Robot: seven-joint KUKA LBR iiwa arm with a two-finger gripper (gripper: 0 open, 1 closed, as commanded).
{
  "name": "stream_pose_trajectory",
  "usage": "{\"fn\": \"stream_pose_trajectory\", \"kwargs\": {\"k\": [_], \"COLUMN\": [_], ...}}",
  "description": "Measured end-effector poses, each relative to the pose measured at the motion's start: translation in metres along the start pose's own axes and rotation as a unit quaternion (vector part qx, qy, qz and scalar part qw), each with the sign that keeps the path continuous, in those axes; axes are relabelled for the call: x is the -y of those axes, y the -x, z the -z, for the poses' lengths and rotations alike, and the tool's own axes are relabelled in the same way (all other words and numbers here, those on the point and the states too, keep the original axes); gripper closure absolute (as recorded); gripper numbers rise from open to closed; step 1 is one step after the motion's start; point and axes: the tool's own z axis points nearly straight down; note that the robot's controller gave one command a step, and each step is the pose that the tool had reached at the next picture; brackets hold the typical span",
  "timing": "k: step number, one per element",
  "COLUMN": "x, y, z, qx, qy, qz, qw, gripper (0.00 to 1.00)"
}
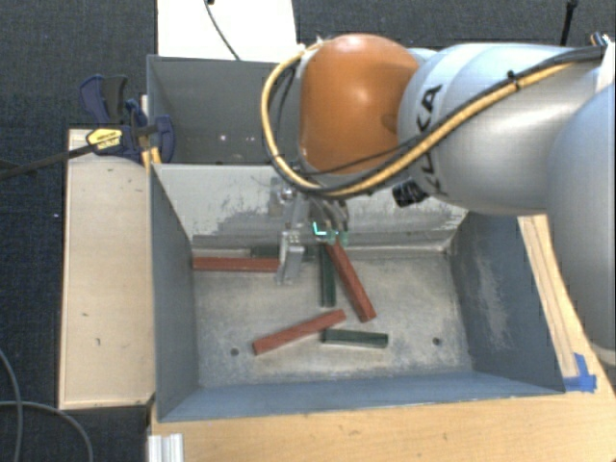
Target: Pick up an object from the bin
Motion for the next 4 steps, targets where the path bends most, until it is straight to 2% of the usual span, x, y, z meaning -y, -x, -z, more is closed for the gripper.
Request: {"fn": "stream_pose_trajectory", "kwargs": {"k": [1,2,3,4], "x": [0.041,0.051,0.051,0.073], "y": [-0.039,-0.095,-0.094,-0.083], "z": [-0.093,-0.144,-0.143,0.037], "qx": [-0.001,0.002,0.0034,0.008], "qy": [-0.001,0.0,0.0,0.0], "qz": [0.062,0.128,0.124,0.094], "qw": [0.9981,0.9918,0.9922,0.9955], "gripper": [0.0,0.0,1.0,1.0]}}
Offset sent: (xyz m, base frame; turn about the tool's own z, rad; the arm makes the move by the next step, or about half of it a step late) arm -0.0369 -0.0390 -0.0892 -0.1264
